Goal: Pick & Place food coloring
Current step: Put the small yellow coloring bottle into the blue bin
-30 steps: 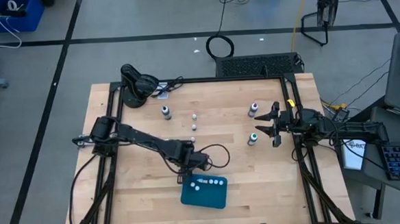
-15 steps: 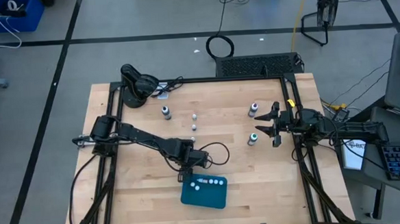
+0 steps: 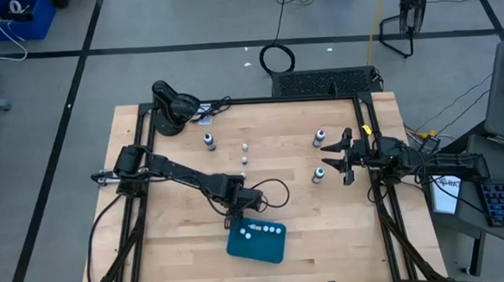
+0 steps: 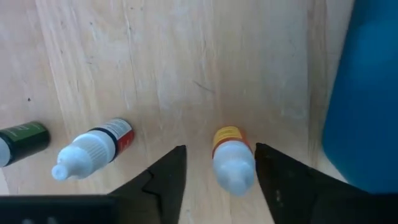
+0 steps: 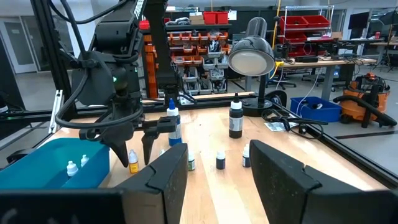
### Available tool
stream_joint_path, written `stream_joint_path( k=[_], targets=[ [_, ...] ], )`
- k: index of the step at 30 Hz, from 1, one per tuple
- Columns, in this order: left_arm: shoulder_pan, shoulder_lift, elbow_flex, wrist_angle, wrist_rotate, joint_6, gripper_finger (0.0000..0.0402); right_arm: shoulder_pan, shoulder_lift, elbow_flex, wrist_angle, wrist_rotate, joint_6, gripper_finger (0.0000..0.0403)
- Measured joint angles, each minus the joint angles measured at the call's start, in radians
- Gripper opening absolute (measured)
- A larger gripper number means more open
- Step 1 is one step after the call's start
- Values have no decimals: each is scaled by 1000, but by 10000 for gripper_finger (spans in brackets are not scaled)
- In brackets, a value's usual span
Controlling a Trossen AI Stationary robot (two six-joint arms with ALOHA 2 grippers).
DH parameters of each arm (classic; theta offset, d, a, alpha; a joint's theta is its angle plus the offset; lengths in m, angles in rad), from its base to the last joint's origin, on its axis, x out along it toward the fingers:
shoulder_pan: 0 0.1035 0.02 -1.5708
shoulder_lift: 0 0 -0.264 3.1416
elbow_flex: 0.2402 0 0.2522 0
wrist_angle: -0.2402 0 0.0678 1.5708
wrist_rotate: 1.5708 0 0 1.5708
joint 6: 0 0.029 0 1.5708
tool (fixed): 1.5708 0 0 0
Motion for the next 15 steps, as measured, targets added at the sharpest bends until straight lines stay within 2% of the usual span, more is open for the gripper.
stream_joint_path(
  k=[9, 15],
  targets=[
    [0, 0, 0, -1, 31, 2, 69, 0, 0, 0, 0, 0, 0, 160],
    [0, -5, 0, -4, 32, 2, 65, 0, 0, 0, 0, 0, 0, 160]
  ],
)
